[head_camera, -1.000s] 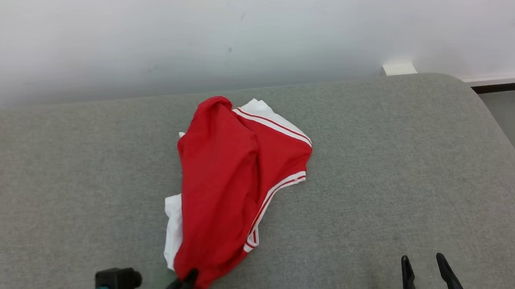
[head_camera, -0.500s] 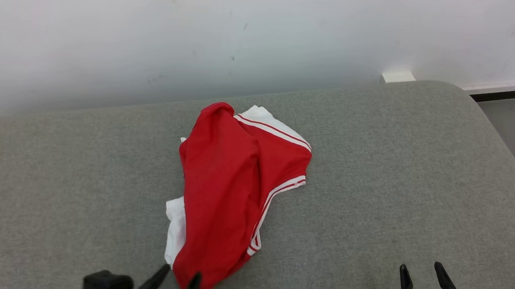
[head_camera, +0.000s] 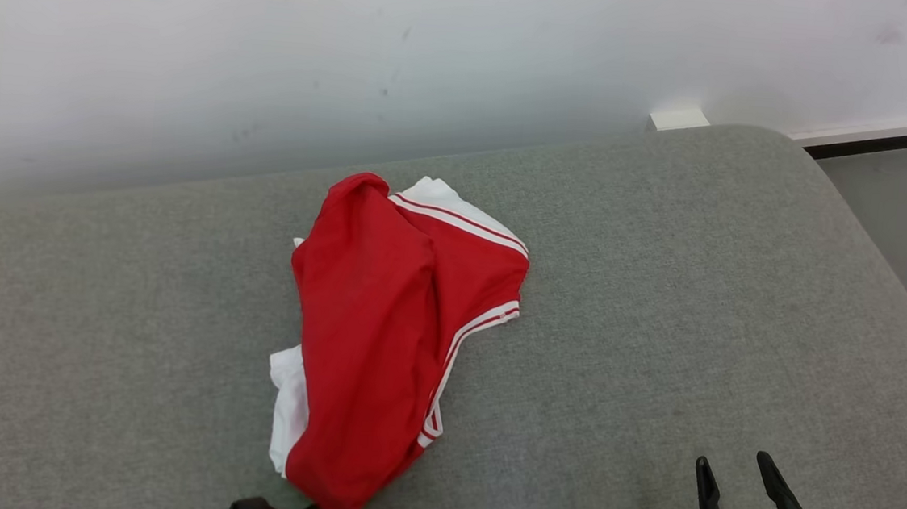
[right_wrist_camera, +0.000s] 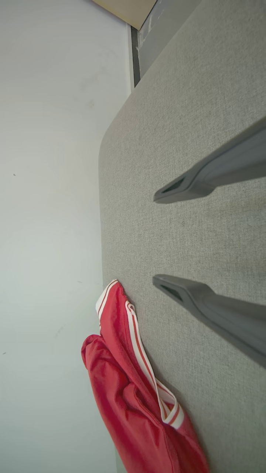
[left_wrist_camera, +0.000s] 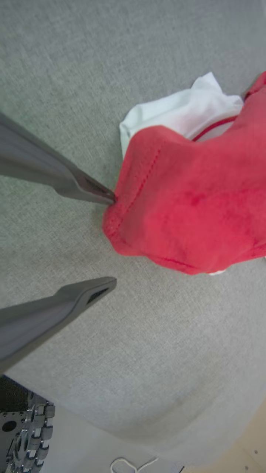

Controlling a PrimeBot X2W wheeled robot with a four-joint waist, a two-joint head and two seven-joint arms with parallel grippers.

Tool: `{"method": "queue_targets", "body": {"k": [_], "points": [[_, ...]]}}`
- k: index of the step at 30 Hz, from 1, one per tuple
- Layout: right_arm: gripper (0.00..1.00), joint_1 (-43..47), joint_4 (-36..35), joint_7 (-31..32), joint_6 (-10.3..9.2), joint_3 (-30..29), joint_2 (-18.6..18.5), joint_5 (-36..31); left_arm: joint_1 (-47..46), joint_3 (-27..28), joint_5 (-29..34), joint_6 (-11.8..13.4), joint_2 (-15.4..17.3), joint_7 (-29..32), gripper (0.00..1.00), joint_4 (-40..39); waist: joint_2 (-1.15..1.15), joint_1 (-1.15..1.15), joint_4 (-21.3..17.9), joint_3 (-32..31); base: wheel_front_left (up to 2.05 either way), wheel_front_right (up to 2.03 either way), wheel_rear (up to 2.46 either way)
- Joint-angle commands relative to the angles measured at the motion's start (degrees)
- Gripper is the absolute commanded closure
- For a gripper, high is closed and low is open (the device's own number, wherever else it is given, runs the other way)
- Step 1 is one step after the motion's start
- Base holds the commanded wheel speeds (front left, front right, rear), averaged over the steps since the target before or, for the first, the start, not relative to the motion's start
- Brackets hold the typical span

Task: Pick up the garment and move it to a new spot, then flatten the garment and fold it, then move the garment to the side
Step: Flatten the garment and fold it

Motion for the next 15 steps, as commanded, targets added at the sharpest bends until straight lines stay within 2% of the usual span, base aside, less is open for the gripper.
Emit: {"method": "queue_targets", "body": {"k": [1, 13, 14, 15], "points": [[0.0, 0.2, -0.2, 0.1, -0.17, -0.2, -0.1, 0.1, -0.9, 0.0, 0.1, -0.3, 0.3, 0.0, 0.0, 1.1, 0.0, 0.0, -0.1, 0.2, 0.0, 0.0, 0.0], [0.0, -0.1, -0.4, 0.1, -0.17, 0.0, -0.1, 0.7, -3.0, 0.5, -0.6, -0.5, -1.6, -3.2, 0.0, 4.7, 0.0, 0.0, -0.2, 0.8, 0.0, 0.0, 0.0], [0.0, -0.1, -0.4, 0.1, -0.17, -0.1, -0.1, 0.6, -2.9, 0.5, -0.7, -0.5, -1.6, -3.3, 0.02, 4.5, 0.0, 0.0, -0.2, 0.8, 0.0, 0.0, 0.0], [0.0, 0.0, -0.4, 0.1, -0.17, -0.2, -0.1, 0.6, -2.7, 0.5, -1.0, -0.5, -1.6, -3.2, 0.1, 4.3, 0.0, 0.0, -0.1, 0.8, 0.0, 0.0, 0.0]]}}
